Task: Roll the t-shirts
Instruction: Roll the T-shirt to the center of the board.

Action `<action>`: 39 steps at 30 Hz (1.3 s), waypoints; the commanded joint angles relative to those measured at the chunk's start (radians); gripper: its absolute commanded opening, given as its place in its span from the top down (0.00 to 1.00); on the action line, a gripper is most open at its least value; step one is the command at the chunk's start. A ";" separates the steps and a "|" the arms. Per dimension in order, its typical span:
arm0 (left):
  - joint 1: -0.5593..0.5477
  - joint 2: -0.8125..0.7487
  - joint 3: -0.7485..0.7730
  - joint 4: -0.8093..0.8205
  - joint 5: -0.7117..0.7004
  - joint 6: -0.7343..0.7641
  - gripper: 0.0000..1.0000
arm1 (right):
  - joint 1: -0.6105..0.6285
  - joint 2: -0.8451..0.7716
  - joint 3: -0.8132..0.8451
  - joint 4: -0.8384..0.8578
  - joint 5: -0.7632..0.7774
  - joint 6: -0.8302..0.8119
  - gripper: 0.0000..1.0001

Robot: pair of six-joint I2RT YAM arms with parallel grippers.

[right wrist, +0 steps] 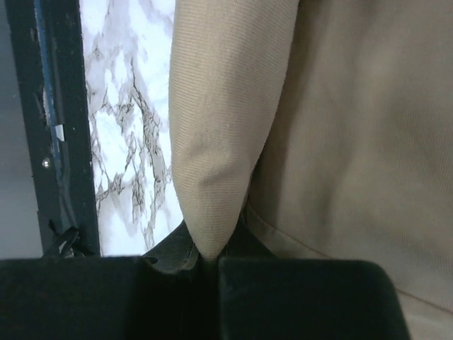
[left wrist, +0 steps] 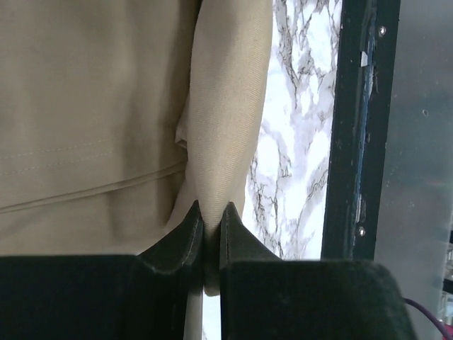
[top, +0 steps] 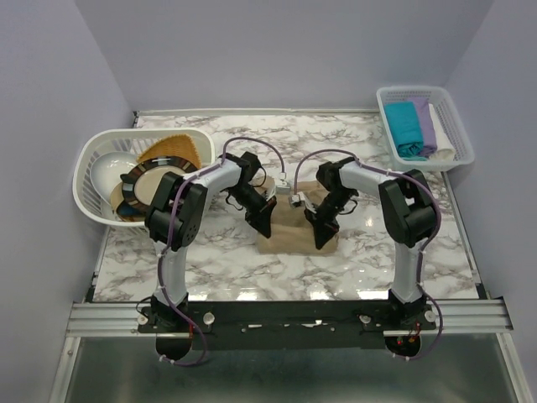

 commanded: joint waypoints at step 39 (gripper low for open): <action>-0.538 -0.780 -1.095 1.527 -1.076 -0.051 0.20 | -0.064 0.489 0.454 -0.371 -0.024 0.154 0.79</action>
